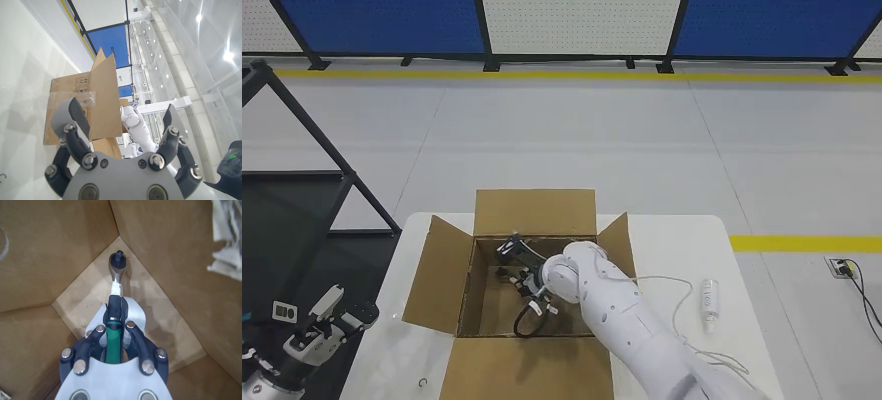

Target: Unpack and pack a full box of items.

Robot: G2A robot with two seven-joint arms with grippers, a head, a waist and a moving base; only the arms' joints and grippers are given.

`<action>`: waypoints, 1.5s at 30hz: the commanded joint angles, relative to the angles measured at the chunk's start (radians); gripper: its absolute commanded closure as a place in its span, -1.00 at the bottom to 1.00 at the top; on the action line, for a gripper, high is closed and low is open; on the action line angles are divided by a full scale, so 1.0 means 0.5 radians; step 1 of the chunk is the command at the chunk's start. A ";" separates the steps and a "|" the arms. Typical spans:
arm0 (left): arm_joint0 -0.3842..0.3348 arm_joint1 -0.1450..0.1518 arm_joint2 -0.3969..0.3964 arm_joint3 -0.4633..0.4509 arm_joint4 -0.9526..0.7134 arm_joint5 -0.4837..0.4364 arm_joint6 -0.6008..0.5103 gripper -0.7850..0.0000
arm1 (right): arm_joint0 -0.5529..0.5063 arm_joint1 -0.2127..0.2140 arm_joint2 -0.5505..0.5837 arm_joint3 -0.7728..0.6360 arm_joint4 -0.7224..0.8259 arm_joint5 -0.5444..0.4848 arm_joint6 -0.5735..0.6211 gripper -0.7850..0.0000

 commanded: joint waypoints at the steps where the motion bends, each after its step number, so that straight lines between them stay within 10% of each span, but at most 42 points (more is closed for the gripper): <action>1: 0.000 0.000 0.000 0.000 0.000 0.000 0.000 -1.00 | -0.043 0.034 0.011 -0.102 -0.038 0.090 0.131 1.00; 14: 0.000 0.000 0.000 0.000 0.000 0.000 0.000 -1.00 | -0.332 0.276 0.196 -0.825 -0.272 0.235 0.937 1.00; 20: 0.000 0.000 0.000 0.000 0.000 0.000 0.000 -1.00 | -0.420 0.327 0.258 -0.920 -0.337 0.269 1.034 0.49; 45: 0.000 0.000 0.000 0.000 0.000 0.000 0.000 -1.00 | -0.283 0.200 0.098 -0.540 -0.347 0.382 0.905 0.50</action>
